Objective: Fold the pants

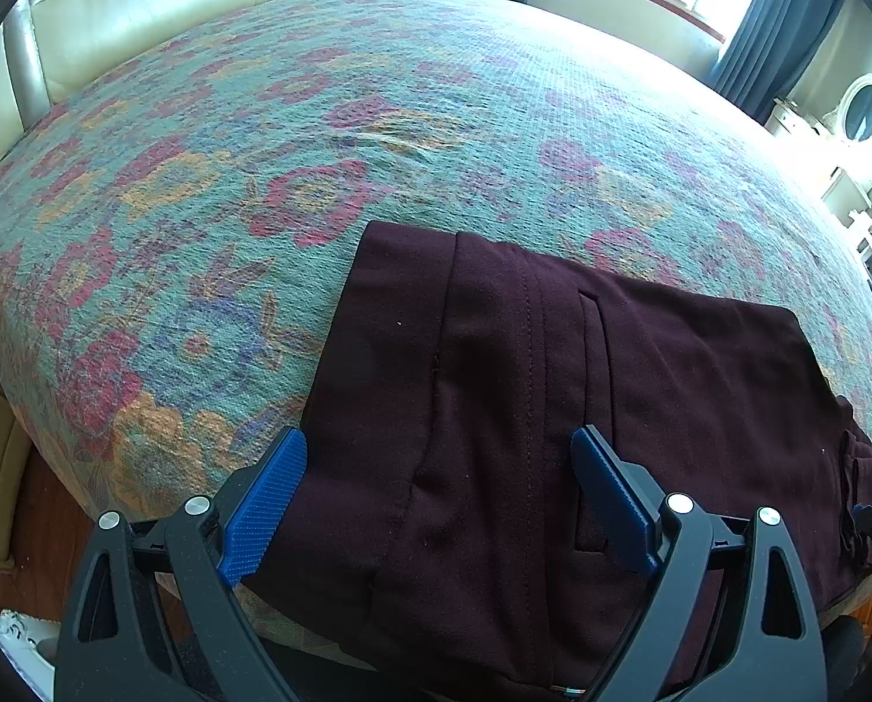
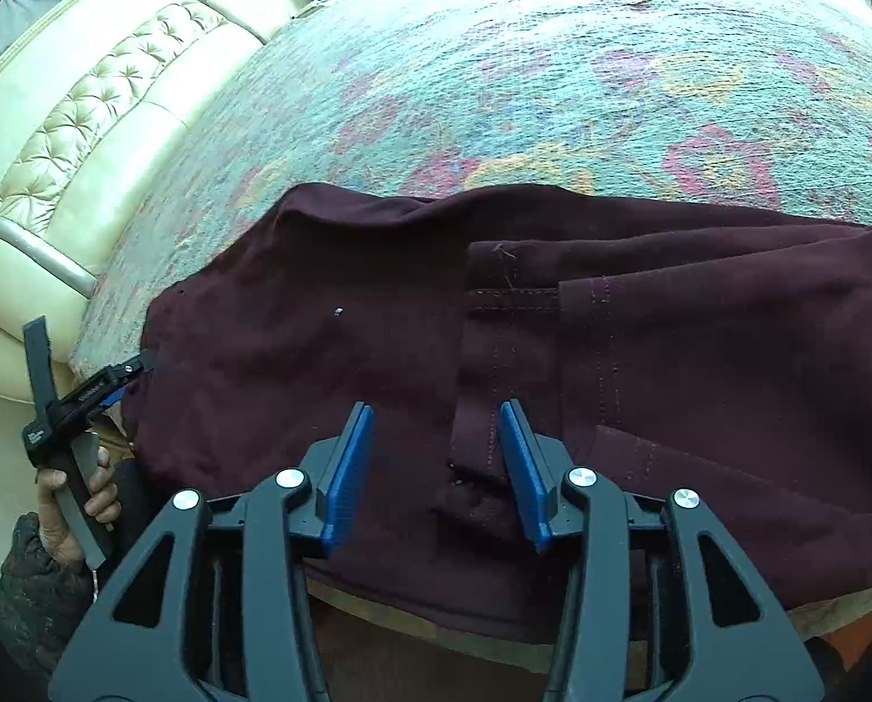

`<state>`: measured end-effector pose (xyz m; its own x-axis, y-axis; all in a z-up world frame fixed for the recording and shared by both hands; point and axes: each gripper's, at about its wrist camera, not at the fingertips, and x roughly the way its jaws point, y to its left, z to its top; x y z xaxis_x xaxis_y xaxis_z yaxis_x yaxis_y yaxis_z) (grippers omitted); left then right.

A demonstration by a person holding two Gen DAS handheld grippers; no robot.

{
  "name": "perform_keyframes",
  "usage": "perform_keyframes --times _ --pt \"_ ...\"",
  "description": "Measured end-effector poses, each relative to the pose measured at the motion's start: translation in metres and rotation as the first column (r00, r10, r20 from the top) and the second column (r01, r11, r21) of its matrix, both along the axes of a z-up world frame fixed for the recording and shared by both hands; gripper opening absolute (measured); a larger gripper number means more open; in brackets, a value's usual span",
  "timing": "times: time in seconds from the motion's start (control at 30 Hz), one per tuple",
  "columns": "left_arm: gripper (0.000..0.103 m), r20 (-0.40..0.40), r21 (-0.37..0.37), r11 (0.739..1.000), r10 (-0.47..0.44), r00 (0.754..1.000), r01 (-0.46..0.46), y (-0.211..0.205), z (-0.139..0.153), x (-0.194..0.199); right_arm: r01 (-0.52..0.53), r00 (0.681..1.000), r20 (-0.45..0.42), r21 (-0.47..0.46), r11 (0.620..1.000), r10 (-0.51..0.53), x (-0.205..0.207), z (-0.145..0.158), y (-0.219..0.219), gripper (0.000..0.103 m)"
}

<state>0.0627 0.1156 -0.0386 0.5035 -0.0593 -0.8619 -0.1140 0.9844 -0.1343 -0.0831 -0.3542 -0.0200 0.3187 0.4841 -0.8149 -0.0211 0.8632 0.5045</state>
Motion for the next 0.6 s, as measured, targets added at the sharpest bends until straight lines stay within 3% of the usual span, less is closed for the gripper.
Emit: perform_keyframes --times 0.07,0.17,0.3,0.43,0.5,0.6 --pt "0.091 0.004 -0.001 1.0 -0.001 1.0 0.001 0.001 0.0 -0.001 -0.013 1.0 -0.001 0.101 0.995 0.013 0.001 0.008 -0.007 0.046" --pt "0.091 0.013 -0.009 1.0 -0.005 1.0 0.005 0.002 -0.001 -0.003 0.009 0.999 0.051 0.168 0.986 -0.017 0.004 0.032 -0.043 0.046" --pt "0.091 0.019 -0.025 1.0 -0.003 1.0 0.003 0.003 -0.002 -0.004 0.178 0.975 0.092 0.214 0.96 -0.202 0.006 0.054 -0.146 0.049" --pt "0.092 0.024 -0.026 1.0 0.0 1.0 0.0 0.002 -0.003 -0.003 0.394 0.916 0.022 0.148 0.907 -0.401 0.001 0.028 -0.256 0.049" --pt "0.092 0.025 -0.028 1.0 0.002 1.0 -0.002 0.002 -0.004 -0.003 0.434 0.9 -0.032 0.122 0.892 -0.434 0.0 0.006 -0.282 0.049" --pt "0.093 0.023 -0.031 1.0 0.008 1.0 -0.008 0.003 -0.004 -0.003 0.452 0.892 -0.096 0.206 0.868 -0.442 0.003 -0.024 -0.296 0.049"
